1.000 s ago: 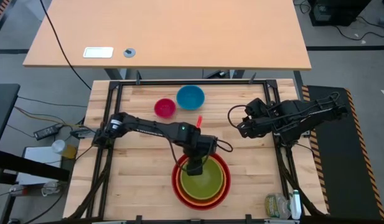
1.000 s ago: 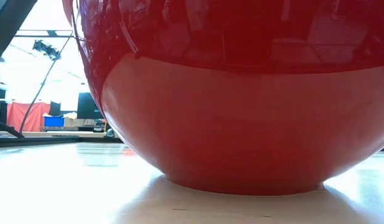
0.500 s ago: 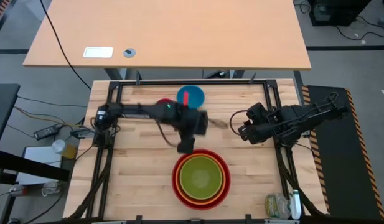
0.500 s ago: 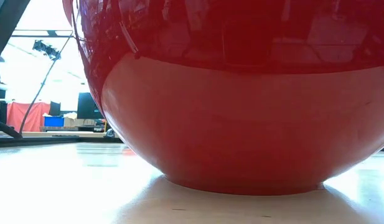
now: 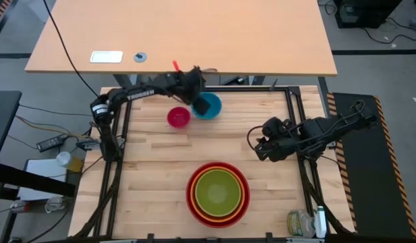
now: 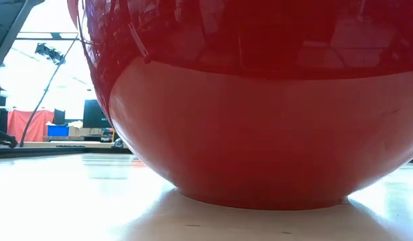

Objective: Nest bowls inside each other
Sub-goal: Stack the blue bowl on top of the green bowl

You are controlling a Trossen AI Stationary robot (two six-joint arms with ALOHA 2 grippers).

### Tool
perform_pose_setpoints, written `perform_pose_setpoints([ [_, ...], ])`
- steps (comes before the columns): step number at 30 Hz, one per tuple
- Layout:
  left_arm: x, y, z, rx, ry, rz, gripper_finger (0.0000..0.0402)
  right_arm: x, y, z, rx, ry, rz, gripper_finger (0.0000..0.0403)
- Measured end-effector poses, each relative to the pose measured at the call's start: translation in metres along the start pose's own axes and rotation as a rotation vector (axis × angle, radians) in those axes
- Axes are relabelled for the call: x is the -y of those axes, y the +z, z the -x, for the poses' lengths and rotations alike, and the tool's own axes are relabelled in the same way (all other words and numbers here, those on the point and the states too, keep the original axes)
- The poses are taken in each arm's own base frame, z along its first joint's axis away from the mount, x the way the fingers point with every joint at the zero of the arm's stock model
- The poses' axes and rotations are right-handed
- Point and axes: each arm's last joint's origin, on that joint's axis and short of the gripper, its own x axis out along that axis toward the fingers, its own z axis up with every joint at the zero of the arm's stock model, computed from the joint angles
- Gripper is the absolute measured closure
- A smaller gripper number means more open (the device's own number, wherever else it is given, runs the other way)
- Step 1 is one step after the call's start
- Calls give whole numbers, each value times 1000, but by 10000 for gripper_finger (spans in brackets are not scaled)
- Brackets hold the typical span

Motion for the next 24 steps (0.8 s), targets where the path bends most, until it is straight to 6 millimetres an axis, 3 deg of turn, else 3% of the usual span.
perform_pose_setpoints([
  [5,-41,5,-16,39,40,173,225,-1,1,0,5,10,8,216],
  [10,-60,6,-28,10,75,176,198,0,3,-1,38,-8,-10,216],
  [24,-64,-3,-72,-141,44,191,178,0,11,-5,67,1,-109,216],
])
